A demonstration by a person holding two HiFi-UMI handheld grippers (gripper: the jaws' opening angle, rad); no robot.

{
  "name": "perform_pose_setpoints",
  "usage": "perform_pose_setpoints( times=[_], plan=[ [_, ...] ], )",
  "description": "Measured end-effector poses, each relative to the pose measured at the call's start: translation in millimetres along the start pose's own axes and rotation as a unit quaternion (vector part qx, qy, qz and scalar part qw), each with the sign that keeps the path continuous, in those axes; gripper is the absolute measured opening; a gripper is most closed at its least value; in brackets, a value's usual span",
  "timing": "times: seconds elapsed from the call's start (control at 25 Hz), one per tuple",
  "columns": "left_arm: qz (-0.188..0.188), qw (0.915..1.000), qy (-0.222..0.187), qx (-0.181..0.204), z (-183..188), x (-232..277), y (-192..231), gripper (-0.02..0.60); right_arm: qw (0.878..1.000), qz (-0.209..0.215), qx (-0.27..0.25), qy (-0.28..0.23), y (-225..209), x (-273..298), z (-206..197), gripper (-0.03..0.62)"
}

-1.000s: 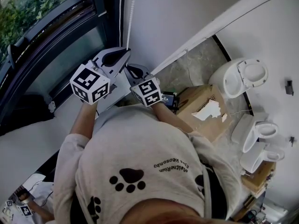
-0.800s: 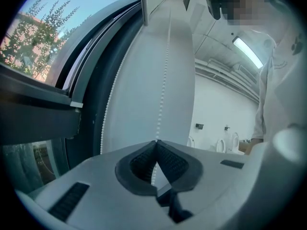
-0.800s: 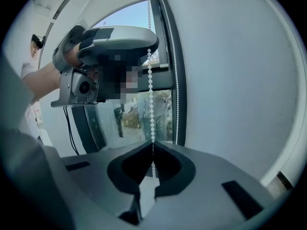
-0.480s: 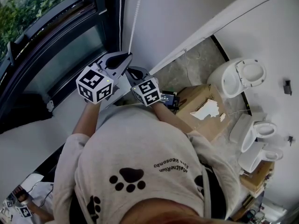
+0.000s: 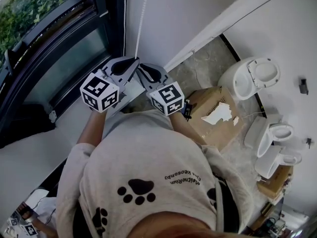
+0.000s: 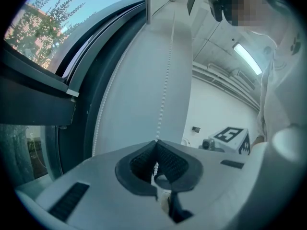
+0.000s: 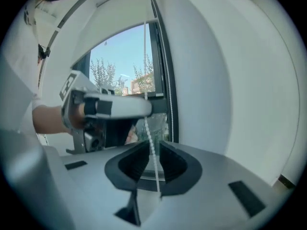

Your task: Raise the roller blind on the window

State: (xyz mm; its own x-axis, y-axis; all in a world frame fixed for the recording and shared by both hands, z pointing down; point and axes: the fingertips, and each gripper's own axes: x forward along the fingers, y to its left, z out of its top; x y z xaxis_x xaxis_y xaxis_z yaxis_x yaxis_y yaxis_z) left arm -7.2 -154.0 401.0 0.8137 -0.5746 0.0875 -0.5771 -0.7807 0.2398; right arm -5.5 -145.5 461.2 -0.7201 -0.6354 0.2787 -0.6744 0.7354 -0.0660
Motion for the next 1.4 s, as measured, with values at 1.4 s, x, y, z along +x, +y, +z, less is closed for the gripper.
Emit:
perform_pose_setpoints(
  times=[1.4],
  plan=[
    [0.006,0.9999,-0.011,-0.007,1.6,-7.9,5.4,0.009,0.986,0.020,-0.058,-0.158,23.1,-33.8,261.9,0.009]
  ],
)
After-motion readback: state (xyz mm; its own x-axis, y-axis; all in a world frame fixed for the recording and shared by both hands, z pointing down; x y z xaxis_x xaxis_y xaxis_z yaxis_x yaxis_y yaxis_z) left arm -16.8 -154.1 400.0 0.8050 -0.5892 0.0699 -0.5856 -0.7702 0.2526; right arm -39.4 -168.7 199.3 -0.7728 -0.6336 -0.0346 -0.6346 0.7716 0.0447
